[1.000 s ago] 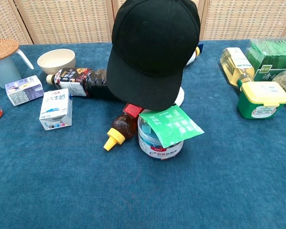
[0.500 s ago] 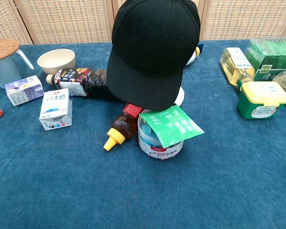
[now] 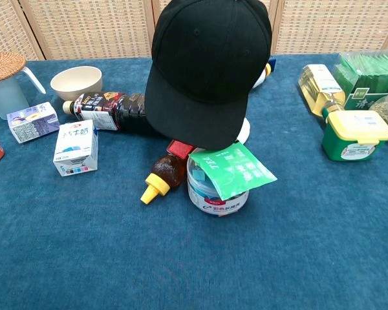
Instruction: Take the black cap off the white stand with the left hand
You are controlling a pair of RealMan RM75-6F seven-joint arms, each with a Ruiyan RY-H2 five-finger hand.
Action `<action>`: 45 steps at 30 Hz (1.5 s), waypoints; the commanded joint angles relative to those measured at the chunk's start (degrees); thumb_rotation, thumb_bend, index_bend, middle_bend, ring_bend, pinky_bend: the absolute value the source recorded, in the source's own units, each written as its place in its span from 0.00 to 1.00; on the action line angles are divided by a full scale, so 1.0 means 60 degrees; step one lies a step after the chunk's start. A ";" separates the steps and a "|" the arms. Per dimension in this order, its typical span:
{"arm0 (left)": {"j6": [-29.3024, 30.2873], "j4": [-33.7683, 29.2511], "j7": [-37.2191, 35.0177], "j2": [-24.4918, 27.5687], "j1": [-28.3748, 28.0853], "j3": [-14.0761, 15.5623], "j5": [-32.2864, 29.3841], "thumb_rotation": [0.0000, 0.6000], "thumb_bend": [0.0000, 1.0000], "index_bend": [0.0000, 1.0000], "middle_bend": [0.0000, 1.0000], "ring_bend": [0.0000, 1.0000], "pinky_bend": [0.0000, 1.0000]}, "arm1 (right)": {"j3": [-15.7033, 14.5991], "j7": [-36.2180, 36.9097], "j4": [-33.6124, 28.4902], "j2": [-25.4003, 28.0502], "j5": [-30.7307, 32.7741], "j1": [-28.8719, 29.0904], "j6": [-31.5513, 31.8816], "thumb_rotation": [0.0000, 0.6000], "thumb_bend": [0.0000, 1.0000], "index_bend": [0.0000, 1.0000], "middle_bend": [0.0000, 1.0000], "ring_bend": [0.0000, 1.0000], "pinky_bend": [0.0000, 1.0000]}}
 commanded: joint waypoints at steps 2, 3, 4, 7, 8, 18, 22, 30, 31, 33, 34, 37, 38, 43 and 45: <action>-0.1239 -0.0481 0.1018 -0.0041 -0.0576 0.0171 0.0149 1.00 0.07 0.00 0.00 0.00 0.04 | -0.0015 -0.0010 0.0011 0.0005 -0.0006 0.0015 -0.0039 1.00 0.01 0.04 0.00 0.00 0.00; -0.1598 -0.0519 0.1255 -0.0082 -0.0740 0.0149 0.0156 1.00 0.07 0.00 0.00 0.00 0.04 | -0.0022 -0.0001 0.0013 0.0002 -0.0017 0.0022 -0.0051 1.00 0.01 0.04 0.00 0.00 0.00; -0.1941 -0.0592 0.1459 -0.0140 -0.0913 0.0136 0.0127 1.00 0.07 0.00 0.00 0.00 0.04 | -0.0024 0.0010 0.0013 0.0003 -0.0016 0.0029 -0.0066 1.00 0.01 0.04 0.00 0.00 0.00; -0.2457 -0.0662 0.1712 -0.0279 -0.1237 0.0145 -0.0014 1.00 0.07 0.00 0.00 0.00 0.05 | -0.0024 0.0012 0.0016 -0.0004 -0.0004 0.0047 -0.0107 1.00 0.01 0.04 0.00 0.00 0.00; -0.2656 -0.0645 0.1754 -0.0352 -0.1367 0.0148 -0.0059 1.00 0.07 0.00 0.00 0.00 0.06 | -0.0020 0.0011 0.0017 -0.0009 0.0006 0.0055 -0.0122 1.00 0.00 0.04 0.00 0.00 0.00; -0.3932 0.0193 0.1904 -0.1255 -0.2833 0.0250 -0.0187 1.00 0.07 0.00 0.00 0.00 0.06 | 0.0038 0.0097 0.0047 -0.0055 0.0286 0.0238 -0.0591 1.00 0.00 0.05 0.00 0.00 0.00; -0.4222 0.0689 0.2161 -0.1760 -0.3315 0.0407 -0.0124 1.00 0.05 0.00 0.00 0.00 0.06 | 0.0091 0.0207 0.0111 -0.0052 0.0417 0.0259 -0.0663 1.00 0.00 0.05 0.00 0.00 0.00; -0.4884 0.1314 0.2494 -0.2615 -0.3964 0.0605 -0.0393 1.00 0.05 0.00 0.00 0.00 0.06 | 0.0147 0.0504 0.0238 -0.0026 0.0561 0.0280 -0.0757 1.00 0.01 0.05 0.00 0.00 0.00; -0.5019 0.1428 0.2542 -0.2861 -0.4110 0.0535 -0.0529 1.00 0.05 0.00 0.00 0.00 0.06 | 0.0180 0.0599 0.0270 -0.0018 0.0635 0.0283 -0.0782 1.00 0.00 0.05 0.00 0.00 0.00; -0.5080 0.1589 0.2576 -0.3056 -0.4233 0.0525 -0.0690 1.00 0.05 0.00 0.00 0.00 0.06 | 0.0192 0.0689 0.0314 -0.0009 0.0677 0.0283 -0.0809 1.00 0.00 0.05 0.00 0.00 0.00; -0.5105 0.1676 0.2621 -0.3132 -0.4315 0.0541 -0.0757 1.00 0.05 0.00 0.00 0.00 0.06 | 0.0202 0.0734 0.0343 -0.0006 0.0702 0.0282 -0.0821 1.00 0.00 0.05 0.00 0.00 0.00; -0.5164 0.1780 0.2752 -0.3246 -0.4480 0.0606 -0.0916 1.00 0.05 0.00 0.00 0.00 0.06 | 0.0220 0.0880 0.0353 0.0018 0.0713 0.0296 -0.0840 1.00 0.00 0.05 0.00 0.00 0.00; -0.5183 0.1791 0.2788 -0.3270 -0.4516 0.0628 -0.0970 1.00 0.05 0.00 0.00 0.00 0.06 | 0.0220 0.0913 0.0393 0.0008 0.0716 0.0290 -0.0835 1.00 0.00 0.05 0.00 0.00 0.00; -0.5385 0.1847 0.3085 -0.3369 -0.4705 0.0735 -0.1209 1.00 0.05 0.00 0.00 0.00 0.06 | 0.0194 0.0969 0.0425 0.0008 0.0692 0.0267 -0.0825 1.00 0.01 0.05 0.00 0.00 0.00; -0.5457 0.1850 0.3224 -0.3402 -0.4801 0.0760 -0.1312 1.00 0.07 0.00 0.00 0.00 0.06 | 0.0185 0.0959 0.0421 0.0011 0.0673 0.0275 -0.0840 1.00 0.01 0.05 0.00 0.00 0.00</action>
